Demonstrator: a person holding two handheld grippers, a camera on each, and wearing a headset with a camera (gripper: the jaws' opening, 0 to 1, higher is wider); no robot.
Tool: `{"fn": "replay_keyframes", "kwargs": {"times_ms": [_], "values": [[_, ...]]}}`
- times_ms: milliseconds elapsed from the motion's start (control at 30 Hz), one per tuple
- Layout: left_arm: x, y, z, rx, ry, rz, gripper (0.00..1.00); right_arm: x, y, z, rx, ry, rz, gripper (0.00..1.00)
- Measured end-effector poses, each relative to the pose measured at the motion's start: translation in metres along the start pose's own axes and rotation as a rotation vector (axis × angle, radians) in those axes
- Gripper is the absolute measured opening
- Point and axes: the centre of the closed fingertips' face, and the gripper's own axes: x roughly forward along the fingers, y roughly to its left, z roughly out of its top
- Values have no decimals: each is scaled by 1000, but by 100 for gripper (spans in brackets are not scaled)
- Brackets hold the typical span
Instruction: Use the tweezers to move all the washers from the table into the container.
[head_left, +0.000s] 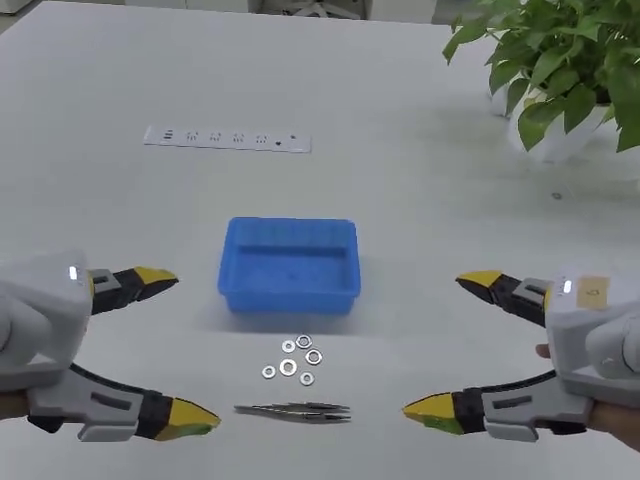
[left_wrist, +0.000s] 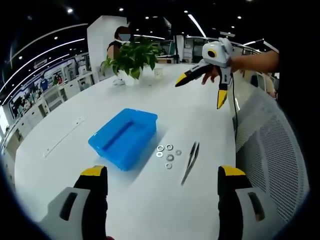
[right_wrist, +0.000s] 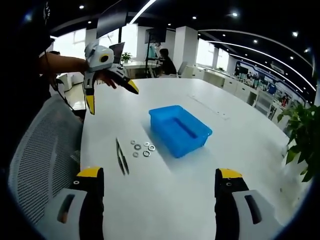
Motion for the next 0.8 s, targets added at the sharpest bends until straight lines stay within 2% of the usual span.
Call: {"fn": "replay_keyframes", "kwargs": {"times_ms": [400, 600, 800], "values": [[13, -12, -13, 29, 39, -38, 91, 21, 25, -4, -49, 34, 79, 88], [21, -20, -16, 36, 43, -61, 85, 30, 38, -4, -84, 47, 121, 82], [29, -25, -16, 47, 48, -81, 82, 38, 44, -6, -114, 64, 144, 76]]}}
